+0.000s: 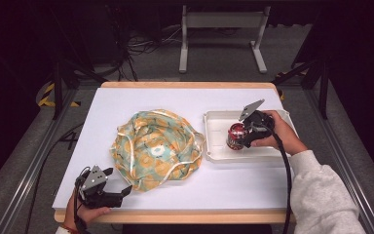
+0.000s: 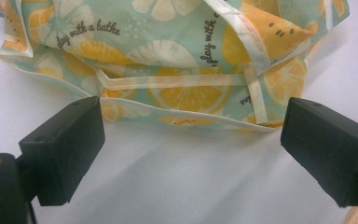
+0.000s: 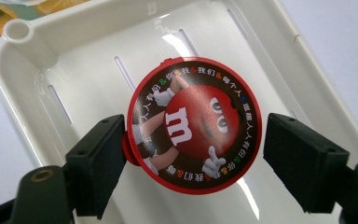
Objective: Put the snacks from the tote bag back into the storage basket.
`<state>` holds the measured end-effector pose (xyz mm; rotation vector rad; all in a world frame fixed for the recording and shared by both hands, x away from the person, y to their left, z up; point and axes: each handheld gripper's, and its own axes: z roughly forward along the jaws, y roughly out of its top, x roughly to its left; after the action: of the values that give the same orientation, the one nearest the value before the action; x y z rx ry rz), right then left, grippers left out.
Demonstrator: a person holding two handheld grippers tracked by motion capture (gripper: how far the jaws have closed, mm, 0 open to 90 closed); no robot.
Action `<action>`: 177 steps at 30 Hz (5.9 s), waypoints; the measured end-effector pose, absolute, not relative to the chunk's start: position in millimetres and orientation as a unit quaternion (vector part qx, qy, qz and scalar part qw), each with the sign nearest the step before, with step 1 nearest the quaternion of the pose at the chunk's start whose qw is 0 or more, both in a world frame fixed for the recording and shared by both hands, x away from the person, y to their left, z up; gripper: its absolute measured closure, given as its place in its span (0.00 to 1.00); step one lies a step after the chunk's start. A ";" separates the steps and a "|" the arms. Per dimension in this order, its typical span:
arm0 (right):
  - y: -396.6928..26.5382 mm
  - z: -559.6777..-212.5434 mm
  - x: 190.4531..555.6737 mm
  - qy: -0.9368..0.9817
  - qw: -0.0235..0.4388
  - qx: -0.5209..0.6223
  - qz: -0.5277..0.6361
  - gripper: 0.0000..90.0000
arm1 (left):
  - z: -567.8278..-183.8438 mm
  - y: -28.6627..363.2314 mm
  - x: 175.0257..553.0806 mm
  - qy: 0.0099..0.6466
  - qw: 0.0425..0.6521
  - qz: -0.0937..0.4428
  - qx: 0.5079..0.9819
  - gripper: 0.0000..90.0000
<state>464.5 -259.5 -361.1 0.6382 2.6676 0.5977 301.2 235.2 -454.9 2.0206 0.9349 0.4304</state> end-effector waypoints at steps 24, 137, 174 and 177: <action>-273.2 -338.6 439.0 0.923 0.191 0.233 0.239 0.26 | -454.4 233.2 302.1 0.371 0.418 0.175 0.810 0.08; -384.8 -431.7 309.4 0.797 0.311 0.333 0.396 0.07 | -453.9 231.6 302.7 0.368 0.419 0.175 0.811 0.08; -388.0 -437.4 299.5 0.790 0.324 0.329 0.404 0.07 | -453.1 232.0 303.1 0.375 0.420 0.182 0.806 0.08; -387.8 -437.6 299.8 0.790 0.323 0.329 0.404 0.07 | -452.9 232.0 303.1 0.372 0.417 0.183 0.809 0.08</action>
<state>299.8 -387.8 -437.6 0.8639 2.0729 1.0597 303.1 232.0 -452.9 2.0289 0.9343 0.4586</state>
